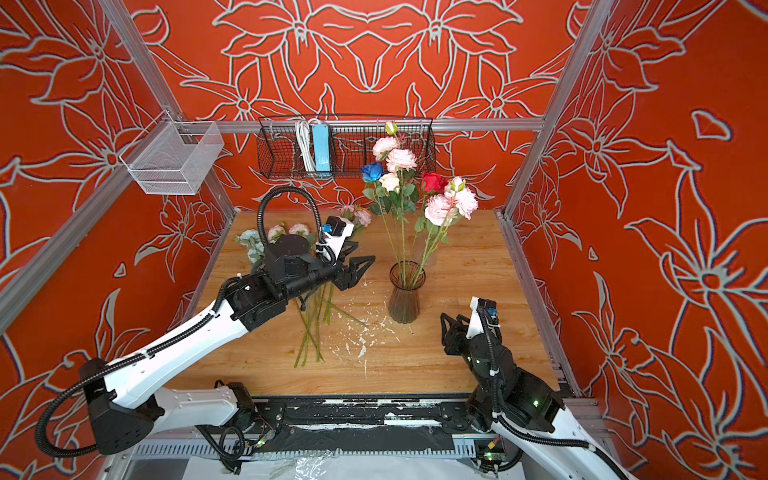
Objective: Arrange the flowers into the vase
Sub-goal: 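Carry the pink rose to the ribbed vase and lower it in with left gripper, then release the rose and draw left gripper back while right gripper reaches toward vase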
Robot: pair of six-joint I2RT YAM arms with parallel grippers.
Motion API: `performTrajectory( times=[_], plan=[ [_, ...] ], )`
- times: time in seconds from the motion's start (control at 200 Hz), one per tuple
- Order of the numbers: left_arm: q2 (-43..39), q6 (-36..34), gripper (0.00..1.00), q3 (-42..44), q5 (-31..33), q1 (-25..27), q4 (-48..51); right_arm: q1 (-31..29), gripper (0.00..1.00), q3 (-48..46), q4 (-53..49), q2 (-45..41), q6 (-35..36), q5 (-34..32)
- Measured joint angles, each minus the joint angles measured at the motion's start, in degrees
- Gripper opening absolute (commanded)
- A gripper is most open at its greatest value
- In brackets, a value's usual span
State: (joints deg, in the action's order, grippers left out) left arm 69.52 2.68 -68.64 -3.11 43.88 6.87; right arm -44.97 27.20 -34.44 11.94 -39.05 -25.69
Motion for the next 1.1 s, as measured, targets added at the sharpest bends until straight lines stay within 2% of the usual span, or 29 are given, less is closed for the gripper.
performTrajectory(
  times=[0.15,0.245,0.41,0.615,0.871,1.101],
  plan=[
    [-2.1,0.2,0.64,2.2,1.7,0.0,0.0,0.0,0.51,-0.5,0.0,0.4,-1.5,0.4],
    [-4.5,0.3,0.68,5.0,4.2,0.0,-0.2,0.0,0.51,-1.7,0.0,1.0,-2.7,1.4],
    [-9.2,1.5,0.76,11.2,12.6,0.0,-1.9,0.9,0.51,-4.1,0.2,3.7,-5.5,5.1],
    [-11.0,4.9,0.81,14.4,22.0,-0.1,-2.3,4.4,0.52,-7.5,2.0,5.5,-8.6,11.1],
    [-10.8,9.4,0.82,13.5,25.2,-2.0,-0.9,11.7,0.54,-17.7,18.6,13.6,-14.4,25.5],
    [-14.5,10.3,0.82,13.6,25.4,-3.1,-1.0,14.1,0.52,-18.4,31.2,28.0,-16.5,31.5]
  ],
)
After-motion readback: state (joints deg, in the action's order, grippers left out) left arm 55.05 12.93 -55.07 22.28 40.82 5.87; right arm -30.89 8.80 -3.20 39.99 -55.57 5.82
